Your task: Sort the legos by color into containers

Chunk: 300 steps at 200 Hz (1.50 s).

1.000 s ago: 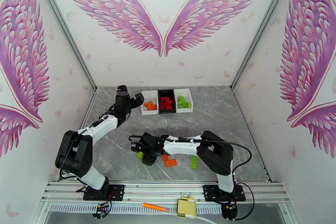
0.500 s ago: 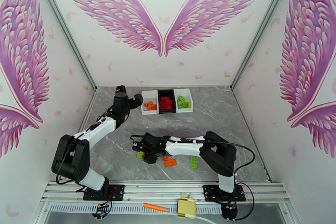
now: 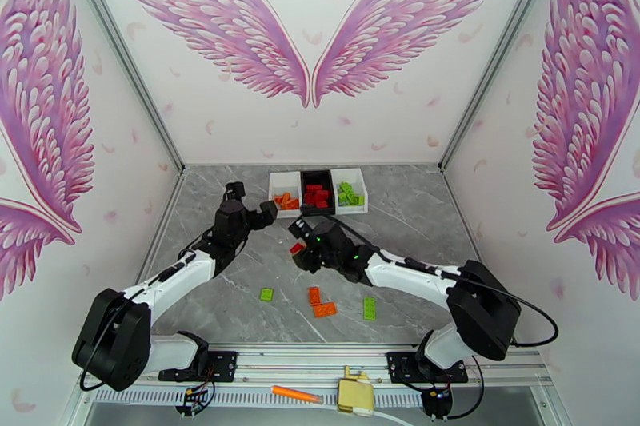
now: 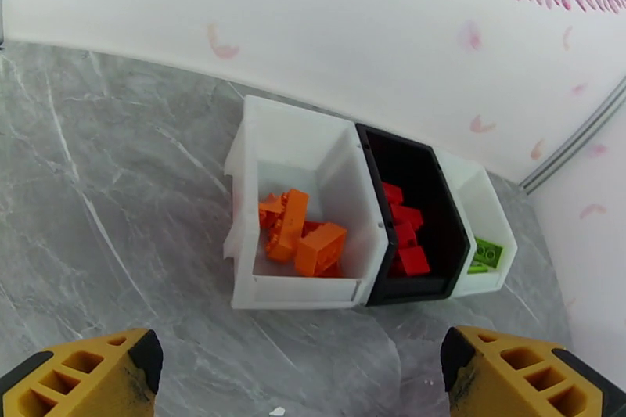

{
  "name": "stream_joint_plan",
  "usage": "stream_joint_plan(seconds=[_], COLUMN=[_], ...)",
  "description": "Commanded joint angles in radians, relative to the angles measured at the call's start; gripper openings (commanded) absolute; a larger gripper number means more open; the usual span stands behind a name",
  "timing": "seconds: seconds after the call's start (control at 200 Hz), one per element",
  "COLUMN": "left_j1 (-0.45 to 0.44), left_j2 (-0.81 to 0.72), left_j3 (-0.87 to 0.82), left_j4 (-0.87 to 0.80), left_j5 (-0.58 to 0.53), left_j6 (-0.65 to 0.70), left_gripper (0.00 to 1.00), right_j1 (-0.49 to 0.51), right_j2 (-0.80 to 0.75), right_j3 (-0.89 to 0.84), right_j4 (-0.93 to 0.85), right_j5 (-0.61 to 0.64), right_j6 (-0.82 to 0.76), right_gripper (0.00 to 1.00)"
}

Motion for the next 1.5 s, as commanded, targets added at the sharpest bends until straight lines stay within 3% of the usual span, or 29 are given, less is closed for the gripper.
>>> stream_joint_plan(seconds=[0.0,0.235,0.475,0.81,0.984,1.049,1.144,1.269,1.494], left_j1=[-0.045,-0.129,-0.187,-0.197,-0.197,-0.198,-0.200,-0.208,-0.240], left_j2=[-0.077,-0.120,-0.120,-0.120,-0.141,-0.154,-0.173,-0.194,-0.244], left_j3=[-0.054,-0.128,-0.138,-0.151,-0.150,-0.152,-0.162,-0.134,-0.101], left_j4=[0.065,0.092,0.109,0.103,0.058,0.051,0.041,-0.108,-0.378], left_j5=[-0.006,0.071,0.209,0.214,0.177,0.164,0.119,0.019,-0.107], left_j6=[0.059,0.242,0.452,0.470,0.454,0.439,0.389,0.292,0.054], left_gripper=[0.99,0.99,0.99,0.99,0.99,0.99,0.99,0.99,0.99], right_j1=[-0.088,-0.255,-0.327,-0.339,-0.338,-0.338,-0.336,-0.332,-0.317], right_j2=[-0.027,0.118,0.333,0.606,0.682,0.678,0.649,0.586,0.438], right_j3=[-0.011,0.132,0.357,0.630,0.694,0.694,0.678,0.625,0.477], right_j4=[0.136,0.135,0.098,0.089,0.105,0.110,0.119,0.137,0.189], right_j5=[0.031,0.076,0.097,0.101,0.076,0.072,0.058,0.029,-0.008], right_j6=[0.138,0.283,0.297,0.297,0.273,0.257,0.231,0.214,0.153], right_gripper=[0.20,0.20,0.20,0.19,0.24,0.29,0.49,0.68,0.77])
